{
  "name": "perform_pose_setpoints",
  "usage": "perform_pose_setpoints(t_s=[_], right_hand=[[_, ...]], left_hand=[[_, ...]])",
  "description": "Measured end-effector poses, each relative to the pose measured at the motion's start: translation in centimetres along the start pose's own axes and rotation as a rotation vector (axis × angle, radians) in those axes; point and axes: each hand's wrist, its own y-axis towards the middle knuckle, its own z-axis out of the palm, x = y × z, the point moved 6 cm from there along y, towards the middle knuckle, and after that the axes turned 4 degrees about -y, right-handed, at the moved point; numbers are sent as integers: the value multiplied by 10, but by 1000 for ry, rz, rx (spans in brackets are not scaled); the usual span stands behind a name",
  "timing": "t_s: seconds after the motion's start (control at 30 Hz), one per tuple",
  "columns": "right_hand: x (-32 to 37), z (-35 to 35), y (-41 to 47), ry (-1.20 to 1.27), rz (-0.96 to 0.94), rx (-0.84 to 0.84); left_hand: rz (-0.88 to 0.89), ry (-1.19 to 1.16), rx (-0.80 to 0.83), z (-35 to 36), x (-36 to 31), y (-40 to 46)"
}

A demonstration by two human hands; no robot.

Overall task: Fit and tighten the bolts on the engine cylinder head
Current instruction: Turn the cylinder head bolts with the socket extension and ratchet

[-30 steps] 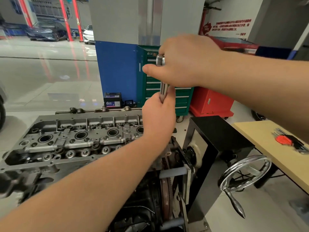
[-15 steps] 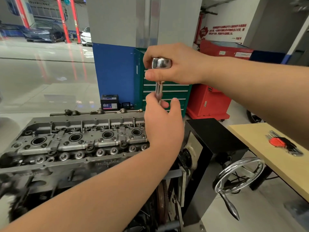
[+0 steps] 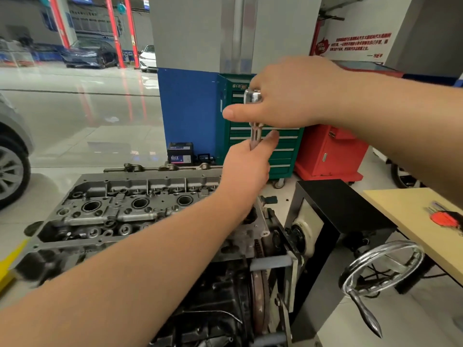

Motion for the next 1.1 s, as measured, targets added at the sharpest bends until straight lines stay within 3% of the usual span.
perform_pose_setpoints(t_s=[0.07, 0.23, 0.33, 0.4, 0.5, 0.6, 0.67, 0.8, 0.93, 1.03, 1.1], right_hand=[[-2, 1, 1, 180, -100, 49], [-11, 7, -16, 554, -212, 127], [-6, 6, -18, 496, -126, -5], [-1, 2, -21, 291, -3, -98], [5, -6, -22, 4, 131, -109], [6, -7, -19, -7, 103, 7], [7, -4, -8, -18, 62, 33], [2, -5, 0, 260, -132, 113], [-2, 2, -6, 531, -271, 153], [10, 0, -5, 408, -277, -12], [14, -4, -8, 252, -166, -107]], left_hand=[[102, 113, -141, 2, 2, -10], [162, 31, -231, 24, 13, -28], [215, 123, -385, 27, 9, -33], [218, 108, -460, 21, 8, -31], [133, -30, -319, 10, 8, -12], [7, -81, 41, 6, 2, 2], [-45, -91, 118, 3, 1, 1], [75, 112, -98, 2, -1, -10], [175, 48, -265, 16, 4, -26], [220, 70, -440, 17, 4, -32], [216, 74, -486, 13, 1, -27]])
